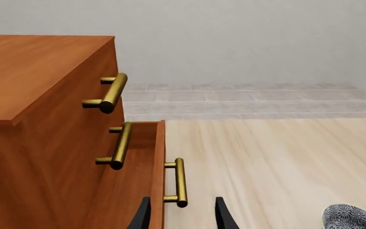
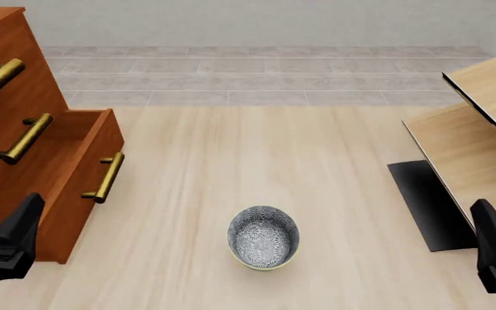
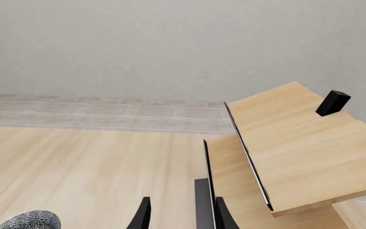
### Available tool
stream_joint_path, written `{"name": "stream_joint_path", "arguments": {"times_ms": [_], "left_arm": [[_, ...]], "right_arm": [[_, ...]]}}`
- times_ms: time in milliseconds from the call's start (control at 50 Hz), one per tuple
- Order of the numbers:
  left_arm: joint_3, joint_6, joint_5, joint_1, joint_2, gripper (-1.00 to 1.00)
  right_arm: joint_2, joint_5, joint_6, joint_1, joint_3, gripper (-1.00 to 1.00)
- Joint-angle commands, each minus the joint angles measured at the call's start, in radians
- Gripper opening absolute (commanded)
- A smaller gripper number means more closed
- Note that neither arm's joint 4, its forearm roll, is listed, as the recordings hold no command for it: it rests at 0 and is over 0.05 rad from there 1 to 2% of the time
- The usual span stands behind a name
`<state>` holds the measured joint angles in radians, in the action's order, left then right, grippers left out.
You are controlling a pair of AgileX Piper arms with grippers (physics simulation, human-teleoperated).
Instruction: Close the bottom drawer of the cabinet.
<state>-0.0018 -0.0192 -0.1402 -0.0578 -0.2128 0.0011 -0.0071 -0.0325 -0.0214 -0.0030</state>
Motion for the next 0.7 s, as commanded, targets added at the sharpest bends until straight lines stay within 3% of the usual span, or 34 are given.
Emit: {"name": "stream_joint_path", "arguments": {"times_ms": [20, 200, 460, 700], "left_arm": [[0.002, 0.0, -0.128, -0.041, -0.175, 1.0], [0.001, -0.063, -0.3, -0.072, -0.431, 1.0], [0.001, -0.061, -0.407, -0.106, -0.579, 1.0], [0.002, -0.121, -0.508, -0.129, -0.703, 1.0]], "right_arm": [[0.0, 0.001, -0.009, -0.008, 0.0, 1.0], [0.0, 0.001, -0.018, -0.015, 0.001, 1.0], [0.0, 0.002, -0.028, -0.018, 0.001, 1.0], [0.001, 0.003, -0.035, -0.019, 0.001, 1.0]]}}
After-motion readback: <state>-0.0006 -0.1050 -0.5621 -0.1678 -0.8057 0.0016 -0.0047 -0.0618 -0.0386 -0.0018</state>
